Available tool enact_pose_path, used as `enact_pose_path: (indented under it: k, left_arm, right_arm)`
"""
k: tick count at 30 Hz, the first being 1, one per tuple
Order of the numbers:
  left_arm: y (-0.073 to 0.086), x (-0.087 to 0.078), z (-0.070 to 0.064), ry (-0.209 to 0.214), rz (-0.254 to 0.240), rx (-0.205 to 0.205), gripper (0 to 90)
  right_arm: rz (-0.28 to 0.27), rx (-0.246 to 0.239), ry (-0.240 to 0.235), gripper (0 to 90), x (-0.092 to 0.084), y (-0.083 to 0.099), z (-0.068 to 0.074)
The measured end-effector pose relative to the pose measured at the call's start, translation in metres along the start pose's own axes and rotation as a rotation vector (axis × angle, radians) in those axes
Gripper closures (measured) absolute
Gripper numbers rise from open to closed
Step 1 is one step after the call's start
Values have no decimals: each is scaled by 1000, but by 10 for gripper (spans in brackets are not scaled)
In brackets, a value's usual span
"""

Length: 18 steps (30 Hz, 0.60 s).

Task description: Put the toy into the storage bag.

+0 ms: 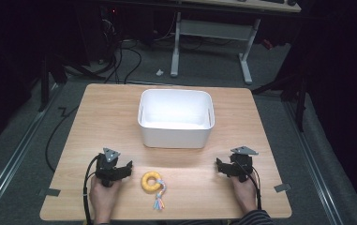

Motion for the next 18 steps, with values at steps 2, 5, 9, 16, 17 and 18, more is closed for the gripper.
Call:
enact_pose_path:
  k: [2,5,9,16,17,18]
  left_arm:
    - [0,0,0,0,0,0,233]
    - [0,0,0,0,0,0,233]
    - [0,0,0,-1,0,-3,237]
    - [0,0,0,-2,0,-2,237]
    - [0,0,0,-2,0,-2,237]
    - [0,0,0,-2,0,-2,237]
  right_arm:
    - [-3,-4,0,164,0,0,0]
    - [-2,-2,-2,172,0,0,1]
    - [-4,-7,-4,183,0,0,1]
    - [-4,-8,-6,197,-1,0,3]
    - [-5,-9,-7,199,-1,1,3]
    - [-4,-8,-7,198,-1,1,3]
Point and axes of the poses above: each handheld gripper's, and its own axes: x roughly forward along the jaws, y roughly out of its underside, z roughly to its left, the point moved 7 cm from there along x, roughly forward along the jaws, and after that the axes turned 14 degrees about x, right-handed, at the moved point
